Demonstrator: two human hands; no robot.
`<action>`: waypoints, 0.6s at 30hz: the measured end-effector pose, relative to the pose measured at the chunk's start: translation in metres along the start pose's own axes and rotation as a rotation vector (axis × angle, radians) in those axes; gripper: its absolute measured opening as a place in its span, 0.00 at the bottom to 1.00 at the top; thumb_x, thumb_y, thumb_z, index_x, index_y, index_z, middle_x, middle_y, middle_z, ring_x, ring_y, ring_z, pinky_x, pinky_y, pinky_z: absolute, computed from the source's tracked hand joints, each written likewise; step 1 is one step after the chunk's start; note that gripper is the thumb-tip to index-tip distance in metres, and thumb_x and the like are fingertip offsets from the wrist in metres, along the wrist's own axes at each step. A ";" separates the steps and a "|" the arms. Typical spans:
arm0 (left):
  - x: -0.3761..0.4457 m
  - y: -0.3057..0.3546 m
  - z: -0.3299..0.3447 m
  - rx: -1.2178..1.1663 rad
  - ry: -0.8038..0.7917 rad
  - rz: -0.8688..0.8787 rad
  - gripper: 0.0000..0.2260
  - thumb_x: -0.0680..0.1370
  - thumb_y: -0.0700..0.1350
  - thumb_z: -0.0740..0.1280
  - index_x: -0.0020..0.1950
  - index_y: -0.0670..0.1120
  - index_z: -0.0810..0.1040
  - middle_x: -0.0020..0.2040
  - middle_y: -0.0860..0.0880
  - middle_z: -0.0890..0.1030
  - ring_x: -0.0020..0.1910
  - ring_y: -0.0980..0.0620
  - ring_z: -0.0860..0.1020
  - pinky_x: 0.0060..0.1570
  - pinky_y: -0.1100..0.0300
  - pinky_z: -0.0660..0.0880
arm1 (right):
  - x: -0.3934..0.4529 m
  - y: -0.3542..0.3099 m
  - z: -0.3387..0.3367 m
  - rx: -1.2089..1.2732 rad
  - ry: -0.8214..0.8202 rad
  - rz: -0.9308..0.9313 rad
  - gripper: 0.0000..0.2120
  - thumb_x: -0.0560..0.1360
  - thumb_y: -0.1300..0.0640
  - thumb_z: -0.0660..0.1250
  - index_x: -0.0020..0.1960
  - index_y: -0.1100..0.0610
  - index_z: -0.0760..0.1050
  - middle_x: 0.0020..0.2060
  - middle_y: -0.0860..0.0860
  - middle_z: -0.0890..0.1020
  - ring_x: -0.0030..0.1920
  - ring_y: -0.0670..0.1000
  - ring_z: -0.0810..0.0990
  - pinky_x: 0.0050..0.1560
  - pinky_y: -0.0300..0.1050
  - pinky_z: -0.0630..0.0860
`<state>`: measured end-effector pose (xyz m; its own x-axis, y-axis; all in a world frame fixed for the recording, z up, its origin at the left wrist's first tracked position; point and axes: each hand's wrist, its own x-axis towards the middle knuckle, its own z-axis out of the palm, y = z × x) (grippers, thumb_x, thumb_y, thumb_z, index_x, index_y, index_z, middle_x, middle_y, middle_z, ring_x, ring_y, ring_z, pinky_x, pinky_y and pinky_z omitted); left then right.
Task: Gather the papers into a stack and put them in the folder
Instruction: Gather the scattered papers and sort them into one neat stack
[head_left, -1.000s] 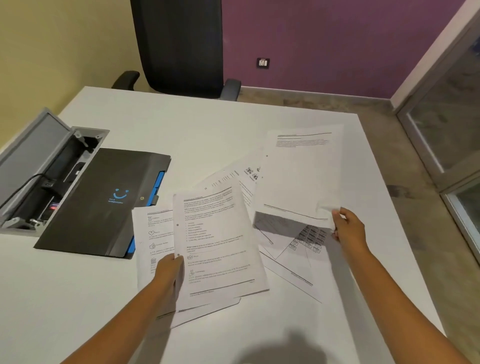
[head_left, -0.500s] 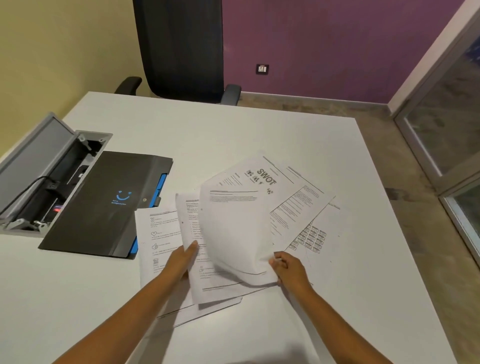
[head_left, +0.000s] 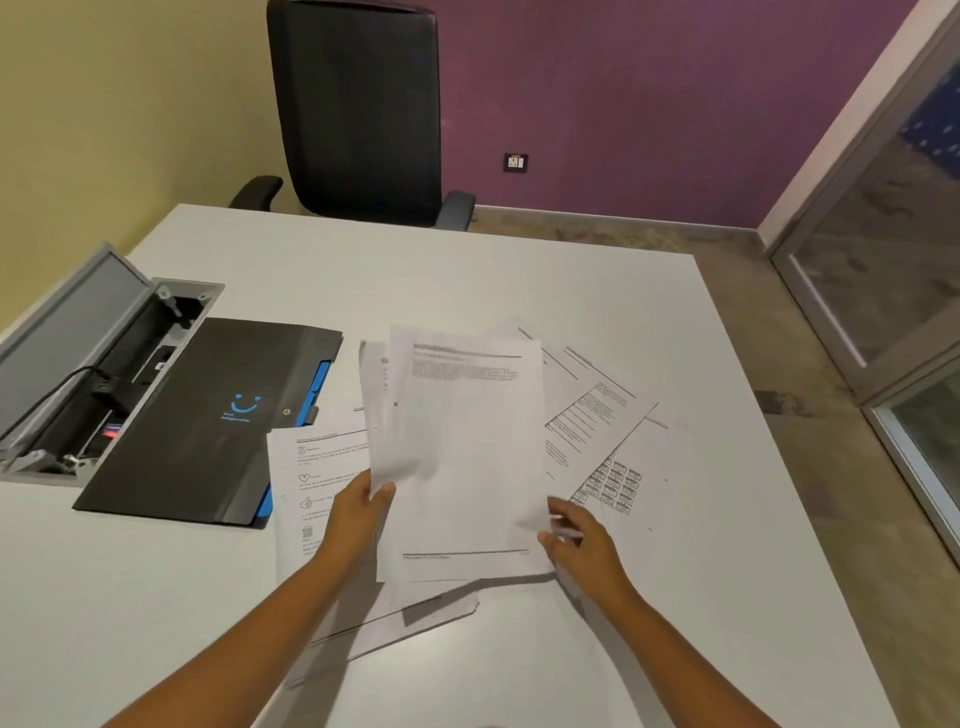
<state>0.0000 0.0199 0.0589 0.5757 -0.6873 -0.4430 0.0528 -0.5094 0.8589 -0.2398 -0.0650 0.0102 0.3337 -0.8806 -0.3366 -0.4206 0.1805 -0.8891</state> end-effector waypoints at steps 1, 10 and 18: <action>0.000 0.004 -0.001 -0.036 0.000 0.021 0.16 0.79 0.41 0.59 0.67 0.42 0.70 0.62 0.46 0.75 0.63 0.44 0.72 0.62 0.51 0.68 | 0.002 -0.005 -0.002 0.068 0.019 -0.006 0.23 0.72 0.68 0.68 0.61 0.49 0.70 0.53 0.47 0.78 0.51 0.42 0.77 0.49 0.31 0.76; 0.002 0.035 -0.013 -0.209 0.031 0.210 0.11 0.78 0.45 0.61 0.60 0.48 0.75 0.57 0.48 0.80 0.57 0.47 0.76 0.61 0.49 0.72 | 0.017 -0.087 -0.002 0.229 0.012 -0.092 0.12 0.72 0.63 0.69 0.51 0.50 0.74 0.44 0.42 0.80 0.50 0.48 0.80 0.53 0.41 0.75; 0.000 0.032 -0.020 -0.168 0.097 0.223 0.20 0.73 0.44 0.68 0.64 0.44 0.71 0.56 0.46 0.77 0.55 0.46 0.75 0.58 0.46 0.73 | 0.016 -0.091 0.005 0.233 -0.040 -0.143 0.15 0.72 0.67 0.68 0.47 0.46 0.75 0.45 0.42 0.82 0.43 0.36 0.81 0.44 0.31 0.78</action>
<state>0.0182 0.0139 0.0914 0.6634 -0.7155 -0.2190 0.0463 -0.2529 0.9664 -0.1921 -0.0935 0.0838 0.4110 -0.8871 -0.2102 -0.1624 0.1556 -0.9744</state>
